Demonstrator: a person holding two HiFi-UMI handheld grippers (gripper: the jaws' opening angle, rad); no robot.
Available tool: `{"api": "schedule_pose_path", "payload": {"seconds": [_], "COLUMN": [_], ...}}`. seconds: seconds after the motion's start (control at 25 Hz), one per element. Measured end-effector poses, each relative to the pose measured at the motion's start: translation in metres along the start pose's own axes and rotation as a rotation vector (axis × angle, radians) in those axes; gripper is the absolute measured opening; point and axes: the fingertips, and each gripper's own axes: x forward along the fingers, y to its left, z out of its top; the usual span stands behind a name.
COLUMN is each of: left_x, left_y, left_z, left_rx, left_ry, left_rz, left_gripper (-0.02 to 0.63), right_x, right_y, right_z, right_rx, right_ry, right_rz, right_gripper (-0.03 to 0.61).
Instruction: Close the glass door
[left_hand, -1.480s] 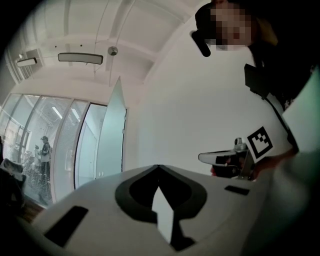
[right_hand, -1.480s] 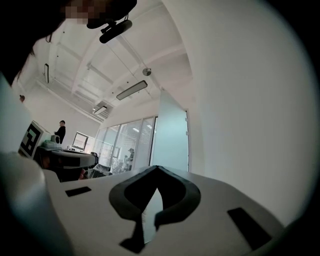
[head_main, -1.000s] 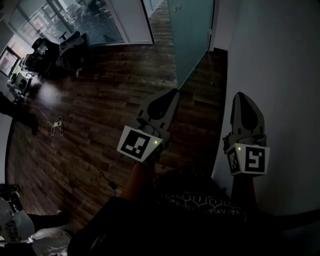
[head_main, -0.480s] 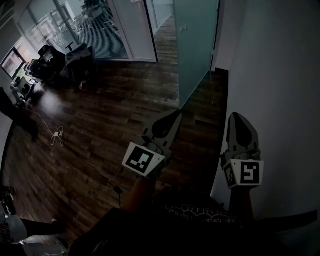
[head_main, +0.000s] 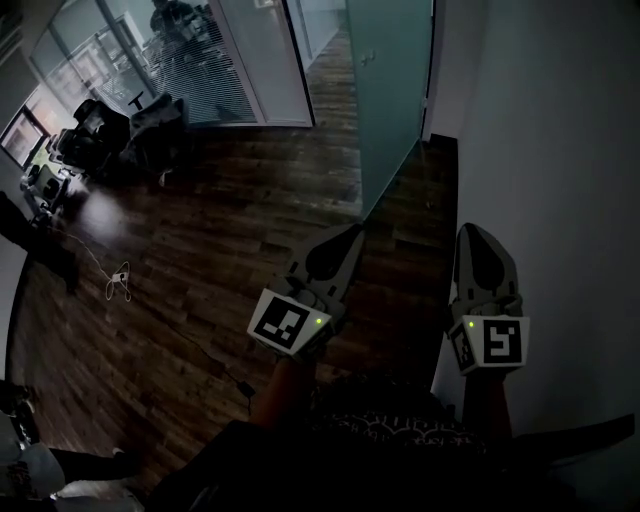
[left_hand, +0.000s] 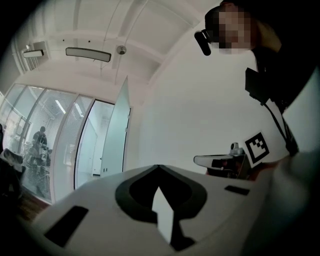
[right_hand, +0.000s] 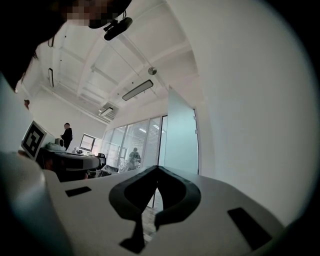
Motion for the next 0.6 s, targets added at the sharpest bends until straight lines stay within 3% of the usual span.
{"api": "schedule_pose_path", "payload": {"seconds": [0.32,0.6], "left_x": [-0.004,0.026], "left_y": [0.008,0.028], "left_z": [-0.009,-0.015], "left_rx": [-0.011,-0.004], "left_ry": [0.009,0.007], "left_rz": [0.006,0.018], "left_gripper": [0.002,0.002], "right_x": [0.007,0.042], "right_y": [0.003,-0.012], "right_z": [-0.008,-0.019], "right_rx": [0.013,0.010], "right_ry": [0.008,0.008], "right_rz": [-0.006,0.006], "right_gripper": [0.003,0.003]}}
